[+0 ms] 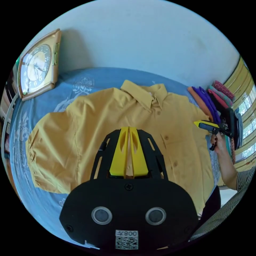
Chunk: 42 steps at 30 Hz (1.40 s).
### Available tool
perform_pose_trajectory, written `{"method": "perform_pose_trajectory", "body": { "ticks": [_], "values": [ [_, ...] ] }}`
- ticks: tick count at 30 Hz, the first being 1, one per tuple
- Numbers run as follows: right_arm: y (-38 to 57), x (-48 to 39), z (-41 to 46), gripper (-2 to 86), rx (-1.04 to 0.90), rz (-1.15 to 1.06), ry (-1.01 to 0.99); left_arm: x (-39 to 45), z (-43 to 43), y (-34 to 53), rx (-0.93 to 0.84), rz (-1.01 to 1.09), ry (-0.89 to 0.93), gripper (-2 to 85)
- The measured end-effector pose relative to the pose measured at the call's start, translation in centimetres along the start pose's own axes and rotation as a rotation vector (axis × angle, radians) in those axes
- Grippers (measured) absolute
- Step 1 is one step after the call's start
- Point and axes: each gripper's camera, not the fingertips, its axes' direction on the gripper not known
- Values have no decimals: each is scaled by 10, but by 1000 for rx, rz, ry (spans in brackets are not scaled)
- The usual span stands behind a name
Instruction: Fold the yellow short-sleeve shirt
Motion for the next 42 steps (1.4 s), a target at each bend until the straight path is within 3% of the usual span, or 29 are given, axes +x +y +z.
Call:
{"method": "perform_pose_trajectory", "body": {
  "ticks": [1, 2, 5, 10, 15, 19, 26, 34, 38, 42],
  "values": [
    [3, 1, 5, 1, -27, 3, 8, 0, 12, 7, -66, 6, -6, 4],
    [8, 3, 15, 1, -83, 17, 13, -1, 10, 12, -28, -5, -4, 4],
    [20, -1, -6, 1, 1, 46, -39, -4, -8, 39, 60, -51, 53, 3],
    [9, -33, -7, 0, 10, -41, -68, -31, -19, 92, 72, -151, -125, 3],
    [-55, -109, 11, 0, 46, -242, -110, -70, -26, 145, 113, -288, -157, 4],
    [-112, -162, 39, 0, 41, -330, -68, -95, -16, 181, 39, -355, -252, 4],
    [-186, -203, 101, 1, -45, -306, 95, -99, -7, 229, 80, -325, -187, 3],
    [-190, -195, 104, 1, -65, -178, -13, -94, -7, 281, 97, -331, -166, 2],
    [-179, -210, 79, 1, 35, -220, -69, -78, -15, 287, 149, -273, -198, 2],
    [-184, -220, 100, 1, -58, -220, -6, -77, -12, 278, 133, -262, -255, 3]
  ]
}}
